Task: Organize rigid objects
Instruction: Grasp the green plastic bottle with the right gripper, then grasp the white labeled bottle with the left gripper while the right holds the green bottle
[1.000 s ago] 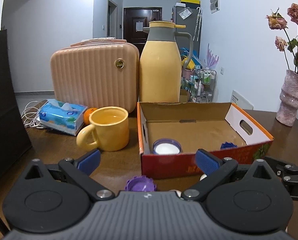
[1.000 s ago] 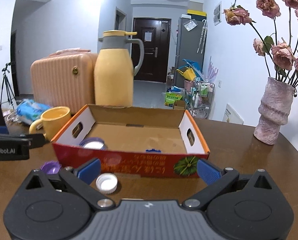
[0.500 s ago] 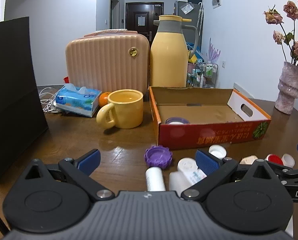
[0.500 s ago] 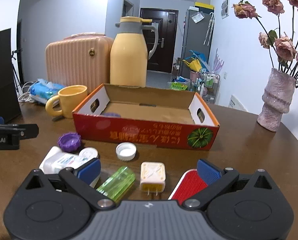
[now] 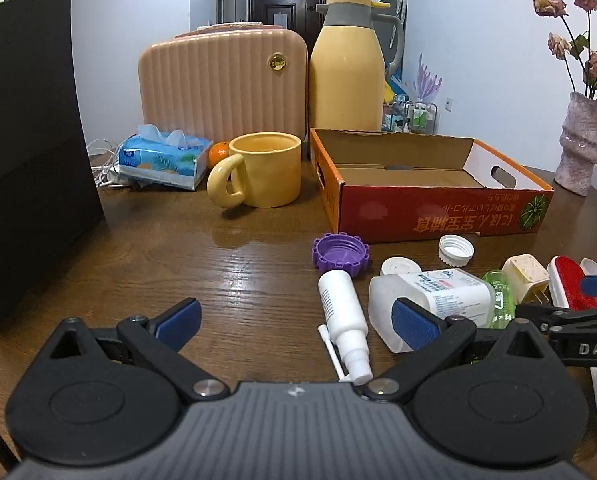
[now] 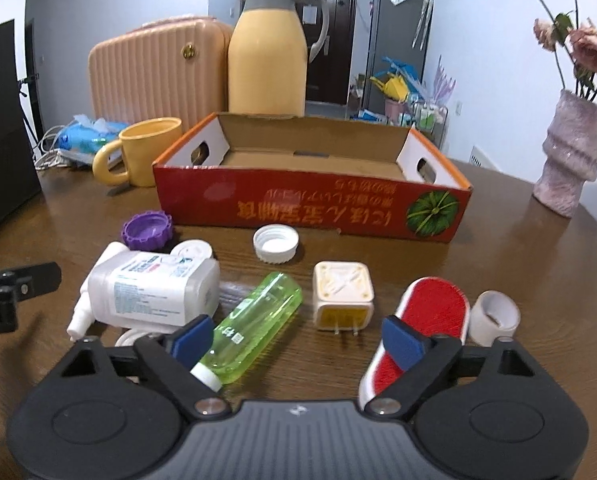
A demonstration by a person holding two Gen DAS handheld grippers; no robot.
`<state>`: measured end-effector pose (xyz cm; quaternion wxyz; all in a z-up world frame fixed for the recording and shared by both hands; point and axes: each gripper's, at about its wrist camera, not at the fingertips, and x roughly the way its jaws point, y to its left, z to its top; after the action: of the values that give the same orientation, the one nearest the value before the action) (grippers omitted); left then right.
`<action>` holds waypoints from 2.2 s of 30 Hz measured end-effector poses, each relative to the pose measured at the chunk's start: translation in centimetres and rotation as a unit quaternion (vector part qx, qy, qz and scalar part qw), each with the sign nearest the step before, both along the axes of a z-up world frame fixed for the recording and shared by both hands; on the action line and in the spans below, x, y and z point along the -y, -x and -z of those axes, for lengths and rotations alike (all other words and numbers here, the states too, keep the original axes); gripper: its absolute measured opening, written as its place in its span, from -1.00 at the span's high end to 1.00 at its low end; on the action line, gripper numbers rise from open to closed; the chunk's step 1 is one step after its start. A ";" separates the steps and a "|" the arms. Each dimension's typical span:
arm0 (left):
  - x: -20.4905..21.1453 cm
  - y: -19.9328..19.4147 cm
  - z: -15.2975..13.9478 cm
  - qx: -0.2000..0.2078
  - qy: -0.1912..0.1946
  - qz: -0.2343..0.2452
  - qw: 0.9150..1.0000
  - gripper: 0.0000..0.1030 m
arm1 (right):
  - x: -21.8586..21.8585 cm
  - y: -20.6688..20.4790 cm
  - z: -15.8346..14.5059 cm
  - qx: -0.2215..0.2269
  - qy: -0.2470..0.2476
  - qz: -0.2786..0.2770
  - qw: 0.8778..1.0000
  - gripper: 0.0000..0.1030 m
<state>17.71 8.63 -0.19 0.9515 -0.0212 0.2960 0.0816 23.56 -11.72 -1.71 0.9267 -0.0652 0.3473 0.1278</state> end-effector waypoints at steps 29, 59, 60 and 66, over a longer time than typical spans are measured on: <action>-1.7 -0.3 1.3 0.010 0.046 -0.008 0.999 -1.00 | -0.2 -2.0 2.3 -0.035 -0.059 -0.020 0.997 0.41; 7.8 -4.5 0.6 -0.009 0.013 0.024 1.000 -1.00 | 7.3 -1.1 -0.7 0.034 -0.116 0.014 0.993 0.41; 8.1 -4.7 0.7 -0.012 0.007 0.020 1.000 -1.00 | 7.5 -1.1 -0.6 0.033 -0.116 0.016 0.993 0.41; 9.4 -5.4 1.4 -0.022 -0.017 0.007 1.000 -1.00 | 8.0 -1.1 -0.6 0.035 -0.118 0.020 0.992 0.41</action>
<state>23.07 -0.75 -1.62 0.9455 -0.0015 0.3154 0.0807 24.64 -19.68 -1.15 0.9419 0.0471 0.2985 0.1468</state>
